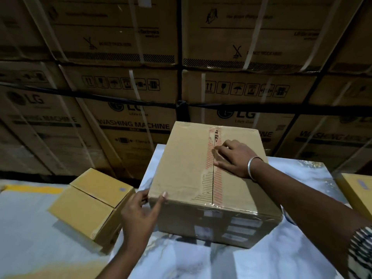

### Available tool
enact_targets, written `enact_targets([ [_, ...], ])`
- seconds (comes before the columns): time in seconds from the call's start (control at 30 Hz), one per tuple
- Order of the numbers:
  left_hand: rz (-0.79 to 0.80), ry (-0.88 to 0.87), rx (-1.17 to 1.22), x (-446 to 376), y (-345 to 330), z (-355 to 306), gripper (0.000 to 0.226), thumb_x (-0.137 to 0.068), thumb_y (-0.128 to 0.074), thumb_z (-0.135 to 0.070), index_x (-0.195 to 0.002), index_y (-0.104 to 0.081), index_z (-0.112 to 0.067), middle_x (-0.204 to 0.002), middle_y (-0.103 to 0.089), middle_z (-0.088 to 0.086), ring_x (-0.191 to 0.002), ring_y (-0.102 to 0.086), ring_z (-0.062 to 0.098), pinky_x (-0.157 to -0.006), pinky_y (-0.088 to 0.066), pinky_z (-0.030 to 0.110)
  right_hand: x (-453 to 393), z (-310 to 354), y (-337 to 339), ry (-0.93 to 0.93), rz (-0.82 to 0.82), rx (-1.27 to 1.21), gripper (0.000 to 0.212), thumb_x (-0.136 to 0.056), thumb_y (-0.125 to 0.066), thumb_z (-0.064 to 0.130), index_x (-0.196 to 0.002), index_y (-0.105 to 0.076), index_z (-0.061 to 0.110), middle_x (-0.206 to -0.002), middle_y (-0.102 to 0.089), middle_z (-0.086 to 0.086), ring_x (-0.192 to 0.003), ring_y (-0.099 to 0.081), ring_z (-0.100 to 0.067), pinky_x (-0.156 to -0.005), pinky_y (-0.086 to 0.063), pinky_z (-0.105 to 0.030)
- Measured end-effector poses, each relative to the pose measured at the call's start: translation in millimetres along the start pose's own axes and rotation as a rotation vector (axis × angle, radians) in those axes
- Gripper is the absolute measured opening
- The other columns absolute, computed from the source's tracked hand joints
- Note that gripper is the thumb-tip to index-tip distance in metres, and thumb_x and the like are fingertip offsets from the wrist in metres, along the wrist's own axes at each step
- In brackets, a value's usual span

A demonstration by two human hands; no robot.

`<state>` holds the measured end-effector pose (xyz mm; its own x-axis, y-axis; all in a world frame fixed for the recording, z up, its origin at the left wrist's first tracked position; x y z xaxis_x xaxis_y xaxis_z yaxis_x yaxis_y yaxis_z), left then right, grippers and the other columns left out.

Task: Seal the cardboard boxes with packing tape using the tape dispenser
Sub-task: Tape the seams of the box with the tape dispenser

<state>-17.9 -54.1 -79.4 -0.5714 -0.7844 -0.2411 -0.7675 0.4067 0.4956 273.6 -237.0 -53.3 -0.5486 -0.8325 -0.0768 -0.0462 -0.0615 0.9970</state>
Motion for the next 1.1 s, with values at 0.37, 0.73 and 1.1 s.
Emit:
enact_targets([
  [0.37,0.414,0.052,-0.280,-70.2,-45.8,-14.0,0.052,-0.083,-0.075,-0.046,-0.124,-0.061,-0.017,-0.118,-0.065,0.002,-0.100,-0.062,0.024,-0.074,-0.045,0.033,73.5,-25.6,-0.6,-0.602,-0.007,-0.114,0.070,-0.087,-0.050,0.076,-0.136,-0.053,0.026,-0.139,-0.047,-0.005,-0.127,-0.044,-0.030,-0.099,-0.042,-0.042],
  [0.73,0.521,0.169,-0.369,-115.9,-99.2,-35.9,0.067,-0.069,-0.078,-0.064,-0.115,-0.061,-0.019,-0.116,-0.069,0.002,-0.099,-0.064,0.027,-0.074,-0.048,0.034,138.9,-62.0,-33.9,-1.050,-0.046,-0.876,0.063,-0.069,-0.078,0.072,-0.103,-0.070,0.019,-0.092,-0.070,-0.001,-0.083,-0.066,-0.020,-0.060,-0.048,-0.028],
  [1.1,0.395,0.132,-0.369,-113.6,-93.1,-81.9,0.066,-0.066,-0.082,-0.062,-0.110,-0.063,-0.017,-0.109,-0.069,0.006,-0.094,-0.062,0.031,-0.073,-0.048,0.035,141.0,-92.2,4.3,-1.000,-0.077,-0.829,0.060,-0.069,-0.077,0.072,-0.095,-0.071,0.018,-0.086,-0.071,0.000,-0.078,-0.067,-0.019,-0.061,-0.051,-0.029],
])
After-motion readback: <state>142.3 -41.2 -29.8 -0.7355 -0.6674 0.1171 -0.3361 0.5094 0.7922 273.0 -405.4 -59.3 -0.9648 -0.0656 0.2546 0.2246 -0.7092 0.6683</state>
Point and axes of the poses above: each hand's wrist, its own x-axis away from the middle knuckle, its own y-axis out of the back of the hand, z = x × y, the point moved 8 cm from there along -x, towards the middle knuckle
